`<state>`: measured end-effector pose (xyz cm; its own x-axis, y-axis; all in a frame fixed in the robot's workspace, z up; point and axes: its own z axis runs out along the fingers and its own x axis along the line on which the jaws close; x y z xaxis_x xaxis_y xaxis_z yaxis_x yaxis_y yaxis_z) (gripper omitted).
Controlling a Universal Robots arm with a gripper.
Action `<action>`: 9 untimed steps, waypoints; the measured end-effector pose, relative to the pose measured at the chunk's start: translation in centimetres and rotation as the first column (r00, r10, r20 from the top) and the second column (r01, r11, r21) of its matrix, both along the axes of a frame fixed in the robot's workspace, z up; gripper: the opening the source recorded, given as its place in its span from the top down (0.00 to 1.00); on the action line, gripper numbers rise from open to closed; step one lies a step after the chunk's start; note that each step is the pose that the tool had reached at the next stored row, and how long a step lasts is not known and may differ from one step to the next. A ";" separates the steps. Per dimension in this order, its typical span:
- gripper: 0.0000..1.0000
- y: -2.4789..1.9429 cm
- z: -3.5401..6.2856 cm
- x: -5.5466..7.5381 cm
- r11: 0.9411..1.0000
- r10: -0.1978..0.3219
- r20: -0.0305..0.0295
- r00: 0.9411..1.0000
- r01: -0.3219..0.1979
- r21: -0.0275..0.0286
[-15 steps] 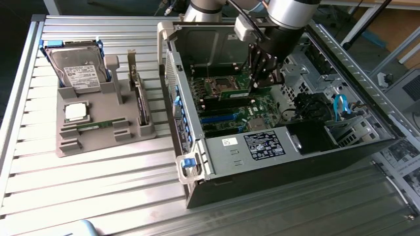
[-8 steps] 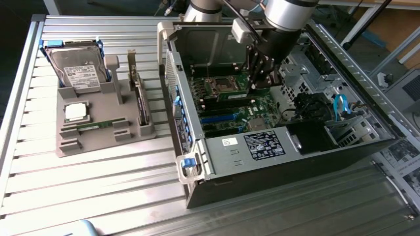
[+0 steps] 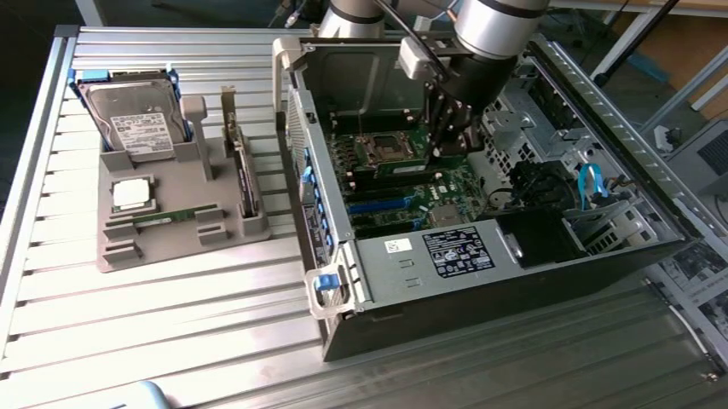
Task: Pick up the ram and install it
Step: 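Insert the ram into the slot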
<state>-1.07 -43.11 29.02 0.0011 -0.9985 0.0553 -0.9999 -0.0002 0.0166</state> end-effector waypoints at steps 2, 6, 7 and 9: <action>0.87 0.03 -0.21 -0.1 1.000 -0.001 0.000 1.000 0.001 0.000; 0.87 0.14 -0.70 -0.3 1.000 -0.001 0.000 1.000 0.001 -0.001; 0.87 0.22 -0.89 -0.3 1.000 -0.001 0.000 1.000 0.001 -0.002; 0.87 0.36 -1.22 -0.3 1.000 -0.002 0.000 1.000 0.002 -0.002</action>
